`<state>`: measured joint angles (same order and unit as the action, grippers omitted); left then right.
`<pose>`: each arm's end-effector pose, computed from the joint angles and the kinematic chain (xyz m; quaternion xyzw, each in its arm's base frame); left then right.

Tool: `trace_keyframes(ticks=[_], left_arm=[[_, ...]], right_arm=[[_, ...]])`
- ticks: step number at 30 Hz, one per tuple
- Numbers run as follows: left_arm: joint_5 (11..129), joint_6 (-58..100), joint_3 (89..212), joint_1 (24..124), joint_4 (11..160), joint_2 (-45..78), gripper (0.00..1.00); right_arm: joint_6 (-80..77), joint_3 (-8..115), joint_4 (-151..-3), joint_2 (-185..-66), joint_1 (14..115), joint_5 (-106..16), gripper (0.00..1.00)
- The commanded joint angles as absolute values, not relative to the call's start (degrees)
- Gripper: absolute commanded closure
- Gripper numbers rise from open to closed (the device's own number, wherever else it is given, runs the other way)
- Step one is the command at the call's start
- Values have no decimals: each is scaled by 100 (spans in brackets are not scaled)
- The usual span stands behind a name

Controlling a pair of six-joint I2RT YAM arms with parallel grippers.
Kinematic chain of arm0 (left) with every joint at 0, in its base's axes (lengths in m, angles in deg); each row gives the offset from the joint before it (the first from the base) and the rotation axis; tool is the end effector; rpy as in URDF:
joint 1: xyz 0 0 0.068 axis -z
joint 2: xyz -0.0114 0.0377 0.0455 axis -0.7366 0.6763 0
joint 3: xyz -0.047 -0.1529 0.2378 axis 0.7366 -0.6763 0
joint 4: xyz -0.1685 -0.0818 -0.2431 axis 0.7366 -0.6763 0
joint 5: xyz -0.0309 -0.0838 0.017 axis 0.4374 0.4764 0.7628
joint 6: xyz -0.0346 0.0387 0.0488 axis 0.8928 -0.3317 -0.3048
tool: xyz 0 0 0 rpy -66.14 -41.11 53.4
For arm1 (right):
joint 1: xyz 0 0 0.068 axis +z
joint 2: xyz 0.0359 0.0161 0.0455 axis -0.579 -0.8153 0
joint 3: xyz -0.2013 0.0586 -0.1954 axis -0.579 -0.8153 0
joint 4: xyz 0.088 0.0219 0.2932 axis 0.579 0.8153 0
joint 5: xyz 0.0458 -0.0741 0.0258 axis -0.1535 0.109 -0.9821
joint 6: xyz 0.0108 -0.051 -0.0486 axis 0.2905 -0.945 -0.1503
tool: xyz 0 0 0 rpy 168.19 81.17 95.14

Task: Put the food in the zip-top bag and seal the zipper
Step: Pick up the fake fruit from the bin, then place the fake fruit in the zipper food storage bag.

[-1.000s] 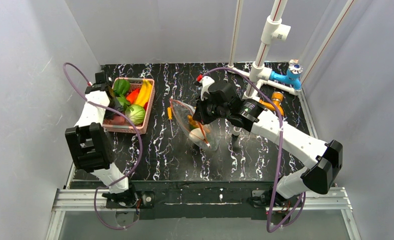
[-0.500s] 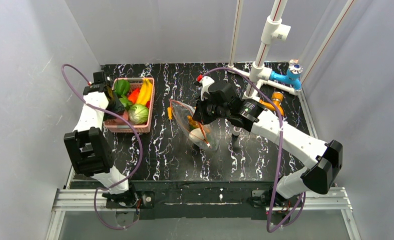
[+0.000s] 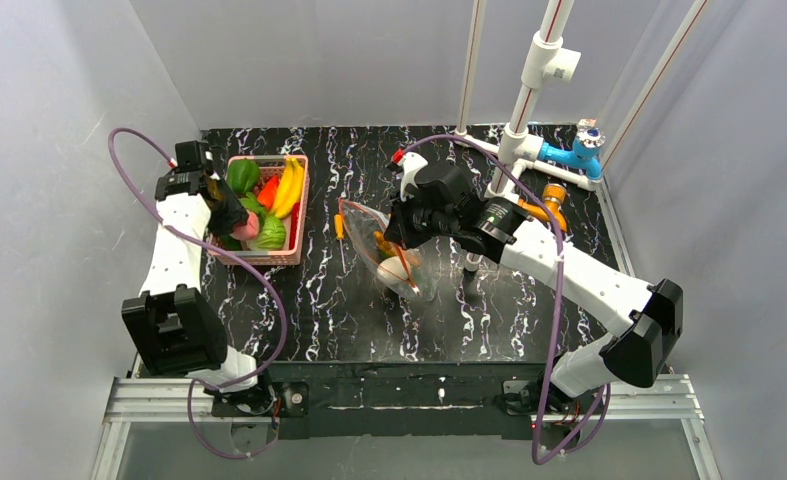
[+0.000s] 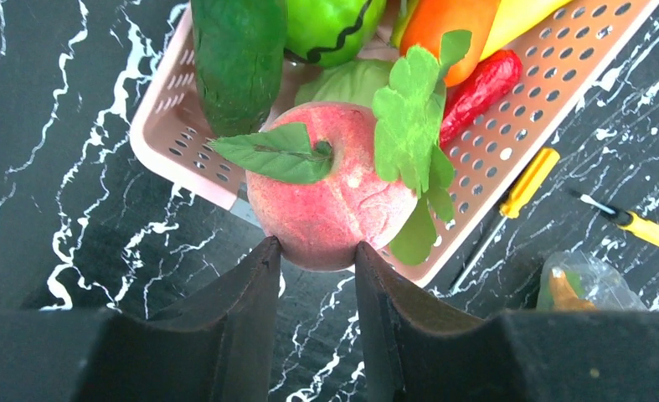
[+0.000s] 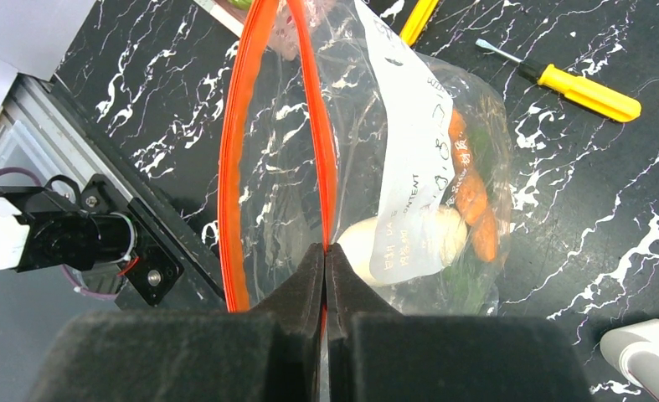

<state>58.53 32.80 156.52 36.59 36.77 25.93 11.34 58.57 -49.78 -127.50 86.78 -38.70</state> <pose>0.3647 0.0733 0.3106 -0.2868 0.9034 -0.0067 0.3188 0.2451 0.3099 0.3735 -0.2431 0.8311 0.3011 0.3993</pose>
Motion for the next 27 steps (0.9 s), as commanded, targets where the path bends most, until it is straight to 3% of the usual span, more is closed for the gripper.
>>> trace_keyframes(ticks=[1, 19, 27], left_arm=[[6183, 3362, 15748, 3673, 3351, 2211, 96], [9176, 4150, 15264, 3974, 3543, 446, 97], [10113, 4996, 15453, 5109, 4320, 307, 98]], right_arm=[[1141, 6168, -5090, -12754, 8656, -3803, 99], [960, 6635, -4567, -13004, 8657, -3306, 99], [935, 7193, -4324, -13363, 8653, -3101, 99]])
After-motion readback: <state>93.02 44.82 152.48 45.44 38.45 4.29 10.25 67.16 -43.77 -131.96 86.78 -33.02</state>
